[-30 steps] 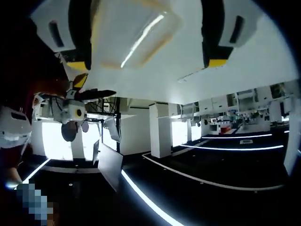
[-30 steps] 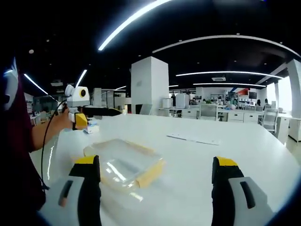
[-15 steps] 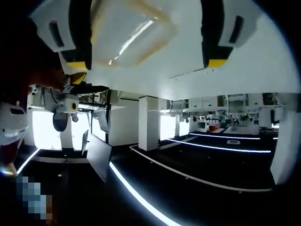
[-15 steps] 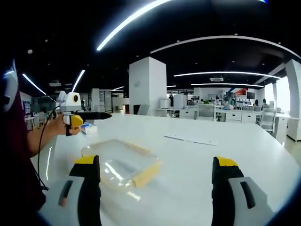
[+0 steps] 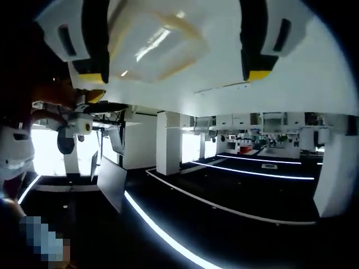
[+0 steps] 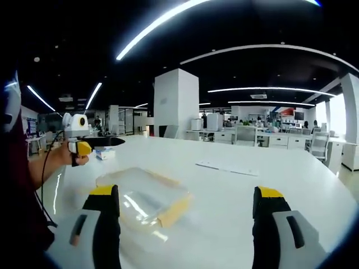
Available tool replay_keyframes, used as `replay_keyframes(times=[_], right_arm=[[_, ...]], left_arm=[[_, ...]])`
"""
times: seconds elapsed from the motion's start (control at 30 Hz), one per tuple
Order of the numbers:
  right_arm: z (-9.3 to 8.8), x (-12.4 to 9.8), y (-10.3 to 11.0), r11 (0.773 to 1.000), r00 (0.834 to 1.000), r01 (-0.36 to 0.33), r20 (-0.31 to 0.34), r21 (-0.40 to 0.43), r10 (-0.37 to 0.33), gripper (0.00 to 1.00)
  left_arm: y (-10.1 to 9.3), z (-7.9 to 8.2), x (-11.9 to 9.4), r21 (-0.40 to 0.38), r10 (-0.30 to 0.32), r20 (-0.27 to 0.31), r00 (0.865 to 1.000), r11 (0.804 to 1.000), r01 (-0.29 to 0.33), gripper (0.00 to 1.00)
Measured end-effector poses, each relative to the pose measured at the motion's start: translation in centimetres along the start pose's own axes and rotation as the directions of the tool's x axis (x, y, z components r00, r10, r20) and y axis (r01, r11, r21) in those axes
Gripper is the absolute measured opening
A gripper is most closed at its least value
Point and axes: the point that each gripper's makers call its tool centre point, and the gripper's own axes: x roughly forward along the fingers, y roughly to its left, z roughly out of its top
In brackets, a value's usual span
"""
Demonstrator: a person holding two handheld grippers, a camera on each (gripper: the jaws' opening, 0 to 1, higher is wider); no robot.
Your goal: Snap each plastic latch of the storage box into its locked position after aligning the lid with the box until every specified latch is closed and the lid sits flush.
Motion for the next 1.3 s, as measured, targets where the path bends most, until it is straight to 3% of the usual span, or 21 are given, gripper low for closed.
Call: replay_keyframes(times=[0.67, 1.3], right_arm=[[1.3, -2.2, -0.2, 0.998, 0.996, 0.053, 0.065, 0.023, -0.054, 1.0], [1.1, -4.2, -0.8, 0.995, 0.992, 0.092, 0.08, 0.048, -0.096, 1.0]], left_arm=[[0.1, 0.0, -3.2, -0.005, 0.098, 0.05, 0.994, 0.995, -0.098, 0.99], [0.1, -0.5, -4.8, 0.024, 0.149, 0.068, 0.986, 0.988, -0.151, 1.0]])
